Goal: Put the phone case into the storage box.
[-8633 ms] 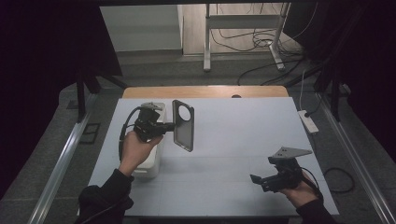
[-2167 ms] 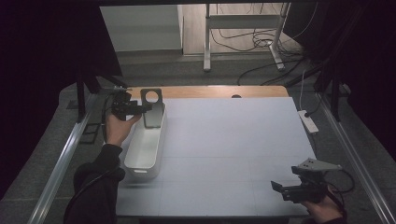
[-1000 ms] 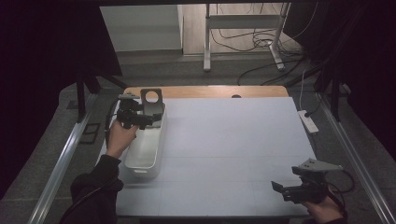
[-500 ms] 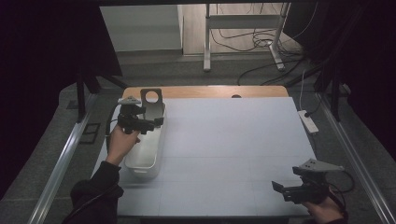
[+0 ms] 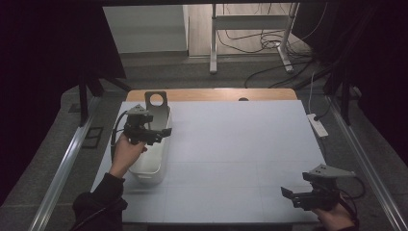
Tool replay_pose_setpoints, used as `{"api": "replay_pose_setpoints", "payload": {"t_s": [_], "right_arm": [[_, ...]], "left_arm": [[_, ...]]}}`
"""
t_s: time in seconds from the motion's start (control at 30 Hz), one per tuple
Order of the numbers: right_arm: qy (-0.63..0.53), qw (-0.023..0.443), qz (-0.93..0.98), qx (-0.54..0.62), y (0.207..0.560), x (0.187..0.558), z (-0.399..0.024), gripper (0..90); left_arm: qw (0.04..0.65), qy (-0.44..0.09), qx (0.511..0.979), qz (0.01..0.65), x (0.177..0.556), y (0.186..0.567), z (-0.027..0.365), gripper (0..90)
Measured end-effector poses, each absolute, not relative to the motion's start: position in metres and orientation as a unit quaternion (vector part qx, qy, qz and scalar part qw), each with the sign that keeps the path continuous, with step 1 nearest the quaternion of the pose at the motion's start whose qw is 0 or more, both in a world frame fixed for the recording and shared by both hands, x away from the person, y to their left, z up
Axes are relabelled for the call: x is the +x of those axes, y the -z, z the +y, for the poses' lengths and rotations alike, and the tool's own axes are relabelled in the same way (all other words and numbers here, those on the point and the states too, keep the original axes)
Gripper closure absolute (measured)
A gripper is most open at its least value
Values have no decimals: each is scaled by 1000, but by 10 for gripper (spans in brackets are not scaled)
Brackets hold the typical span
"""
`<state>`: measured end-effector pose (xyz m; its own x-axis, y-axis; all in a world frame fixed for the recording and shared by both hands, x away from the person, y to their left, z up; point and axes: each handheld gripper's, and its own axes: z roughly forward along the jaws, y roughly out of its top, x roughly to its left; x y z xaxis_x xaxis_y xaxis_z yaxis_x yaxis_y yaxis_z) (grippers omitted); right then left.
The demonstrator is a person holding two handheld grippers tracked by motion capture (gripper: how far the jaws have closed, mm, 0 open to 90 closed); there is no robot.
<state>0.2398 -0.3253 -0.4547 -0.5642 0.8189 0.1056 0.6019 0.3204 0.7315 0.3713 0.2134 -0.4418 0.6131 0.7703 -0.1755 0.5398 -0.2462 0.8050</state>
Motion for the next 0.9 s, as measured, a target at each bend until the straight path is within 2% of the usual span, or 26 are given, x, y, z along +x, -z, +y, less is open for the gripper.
{"api": "replay_pose_setpoints", "payload": {"t_s": [0.9], "right_arm": [[-378, 148, 801, 441, 454, 235, -326, 7]], "left_arm": [[455, -120, 784, 406, 336, 446, 208, 0]]}}
